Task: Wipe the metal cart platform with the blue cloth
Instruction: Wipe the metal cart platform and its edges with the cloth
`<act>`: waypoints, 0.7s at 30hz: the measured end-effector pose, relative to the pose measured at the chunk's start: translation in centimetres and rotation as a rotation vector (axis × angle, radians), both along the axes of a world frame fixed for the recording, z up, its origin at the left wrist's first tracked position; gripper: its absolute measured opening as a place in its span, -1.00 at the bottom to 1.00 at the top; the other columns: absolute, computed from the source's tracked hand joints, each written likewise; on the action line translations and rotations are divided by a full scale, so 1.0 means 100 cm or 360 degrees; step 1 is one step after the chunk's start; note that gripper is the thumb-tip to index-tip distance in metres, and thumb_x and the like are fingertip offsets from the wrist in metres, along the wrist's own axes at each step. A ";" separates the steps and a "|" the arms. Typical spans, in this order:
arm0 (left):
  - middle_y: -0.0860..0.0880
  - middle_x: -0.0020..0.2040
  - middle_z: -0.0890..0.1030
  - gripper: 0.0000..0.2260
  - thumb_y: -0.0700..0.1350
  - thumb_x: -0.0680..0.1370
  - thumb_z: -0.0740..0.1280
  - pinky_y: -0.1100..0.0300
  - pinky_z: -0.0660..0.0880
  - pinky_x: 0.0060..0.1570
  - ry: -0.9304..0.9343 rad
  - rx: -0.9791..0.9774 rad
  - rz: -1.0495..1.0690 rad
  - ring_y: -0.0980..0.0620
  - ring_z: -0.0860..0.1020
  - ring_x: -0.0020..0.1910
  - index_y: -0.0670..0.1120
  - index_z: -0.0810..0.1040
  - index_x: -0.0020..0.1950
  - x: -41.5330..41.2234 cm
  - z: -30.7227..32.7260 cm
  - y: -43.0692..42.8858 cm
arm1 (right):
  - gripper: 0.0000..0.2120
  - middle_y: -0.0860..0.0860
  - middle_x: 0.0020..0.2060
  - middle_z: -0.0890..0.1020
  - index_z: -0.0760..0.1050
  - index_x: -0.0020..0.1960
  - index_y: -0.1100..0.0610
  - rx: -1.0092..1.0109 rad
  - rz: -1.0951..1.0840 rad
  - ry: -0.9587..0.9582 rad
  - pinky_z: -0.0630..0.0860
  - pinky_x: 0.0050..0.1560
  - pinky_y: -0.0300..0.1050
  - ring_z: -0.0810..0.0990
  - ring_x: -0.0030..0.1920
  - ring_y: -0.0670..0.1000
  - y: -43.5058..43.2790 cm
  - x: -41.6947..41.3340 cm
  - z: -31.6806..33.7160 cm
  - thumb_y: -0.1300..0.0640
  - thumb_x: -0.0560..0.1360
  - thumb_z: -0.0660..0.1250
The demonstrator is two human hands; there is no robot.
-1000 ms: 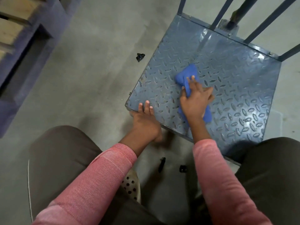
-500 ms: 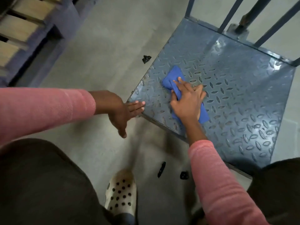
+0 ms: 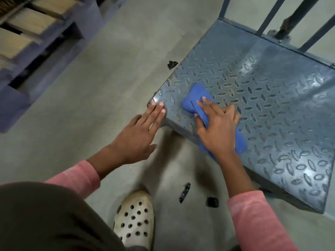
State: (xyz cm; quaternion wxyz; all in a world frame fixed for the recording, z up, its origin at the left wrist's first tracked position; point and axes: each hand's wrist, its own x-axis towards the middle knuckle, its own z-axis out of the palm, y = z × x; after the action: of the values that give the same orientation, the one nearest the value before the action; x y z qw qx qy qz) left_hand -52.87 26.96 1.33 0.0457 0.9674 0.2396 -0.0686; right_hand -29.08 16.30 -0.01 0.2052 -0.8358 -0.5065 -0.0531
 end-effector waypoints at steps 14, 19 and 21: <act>-0.17 0.65 0.24 -0.33 -0.16 0.54 0.42 -0.09 0.30 0.52 -0.0327 0.0050 0.0185 -0.21 0.29 0.60 -0.20 0.29 0.62 -0.012 -0.010 -0.010 | -0.61 -0.26 0.38 0.50 0.51 0.37 -0.17 -0.0062 0.0444 -0.0134 0.21 0.04 -0.08 0.39 0.06 0.06 -0.001 0.006 0.000 -0.07 0.54 0.31; -0.05 0.66 0.26 -0.32 -0.15 0.54 0.39 -0.10 0.38 0.43 -0.0331 0.0119 0.0185 -0.20 0.37 0.54 -0.09 0.28 0.64 -0.015 -0.008 -0.004 | -0.56 -0.14 0.42 0.49 0.49 0.41 -0.05 0.0002 -0.0393 0.0063 0.27 0.17 0.06 0.39 0.14 0.19 0.013 0.024 0.001 -0.14 0.58 0.22; -0.06 0.64 0.29 -0.31 -0.16 0.53 0.39 -0.08 0.37 0.42 -0.0359 0.0135 0.0172 -0.19 0.38 0.53 -0.09 0.27 0.65 -0.015 -0.008 -0.002 | -0.55 -0.18 0.43 0.46 0.46 0.42 -0.10 -0.0078 0.0051 -0.0110 0.32 0.15 0.06 0.39 0.13 0.15 0.016 0.001 0.004 -0.23 0.60 0.17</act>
State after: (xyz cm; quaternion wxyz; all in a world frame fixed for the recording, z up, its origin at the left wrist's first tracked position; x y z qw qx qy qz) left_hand -54.38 26.71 0.56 0.0351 0.9557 0.2874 0.0533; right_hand -28.96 17.90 0.37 0.1680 -0.8300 -0.5277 -0.0662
